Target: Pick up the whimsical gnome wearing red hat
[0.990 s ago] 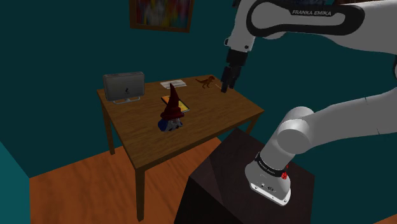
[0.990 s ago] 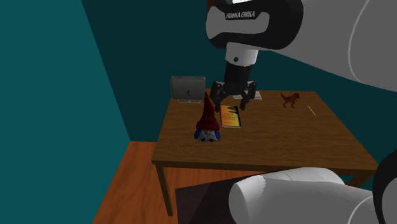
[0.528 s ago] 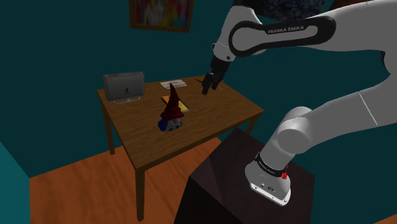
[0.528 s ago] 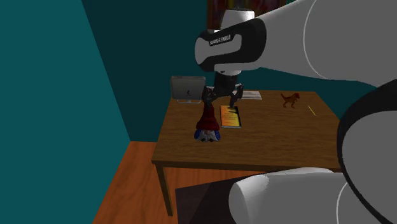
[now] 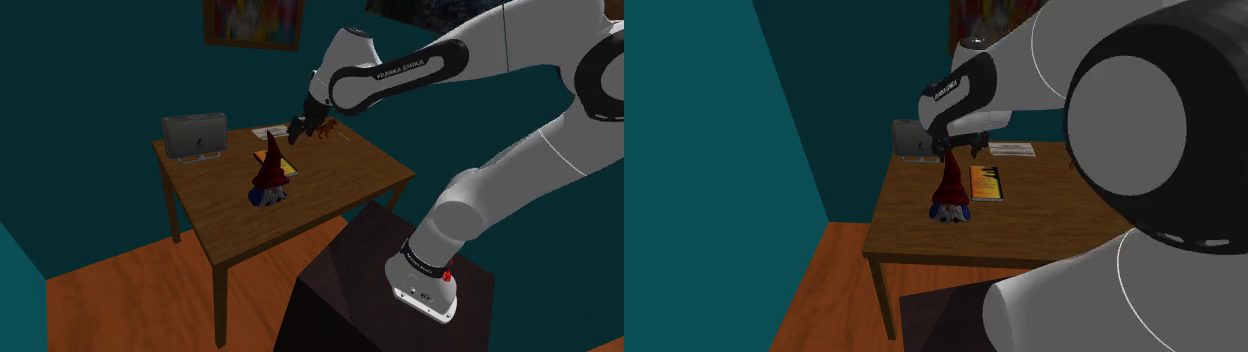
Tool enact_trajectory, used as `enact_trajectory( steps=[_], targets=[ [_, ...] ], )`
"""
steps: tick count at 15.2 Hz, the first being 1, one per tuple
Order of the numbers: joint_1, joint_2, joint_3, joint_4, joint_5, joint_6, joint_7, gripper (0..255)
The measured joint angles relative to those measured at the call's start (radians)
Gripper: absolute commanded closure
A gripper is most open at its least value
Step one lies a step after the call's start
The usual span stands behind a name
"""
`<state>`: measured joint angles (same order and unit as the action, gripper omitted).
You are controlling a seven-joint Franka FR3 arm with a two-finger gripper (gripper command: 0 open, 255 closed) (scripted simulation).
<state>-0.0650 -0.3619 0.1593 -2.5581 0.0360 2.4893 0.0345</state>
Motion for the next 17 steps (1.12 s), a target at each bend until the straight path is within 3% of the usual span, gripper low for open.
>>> enact_trajectory(
  steps=[4,6,8,10,17],
  targets=[
    [-0.061,0.141,0.055,0.048,-0.113,0.197,0.106,0],
    [-0.102,0.206,0.083,0.082,-0.206,0.278,0.185,0],
    [-0.149,0.277,0.119,0.127,-0.342,0.348,0.308,0],
    [-0.178,0.326,0.131,0.166,-0.473,0.390,0.417,0],
    [-0.190,0.412,0.114,0.181,-0.706,0.459,0.617,0]
  ],
)
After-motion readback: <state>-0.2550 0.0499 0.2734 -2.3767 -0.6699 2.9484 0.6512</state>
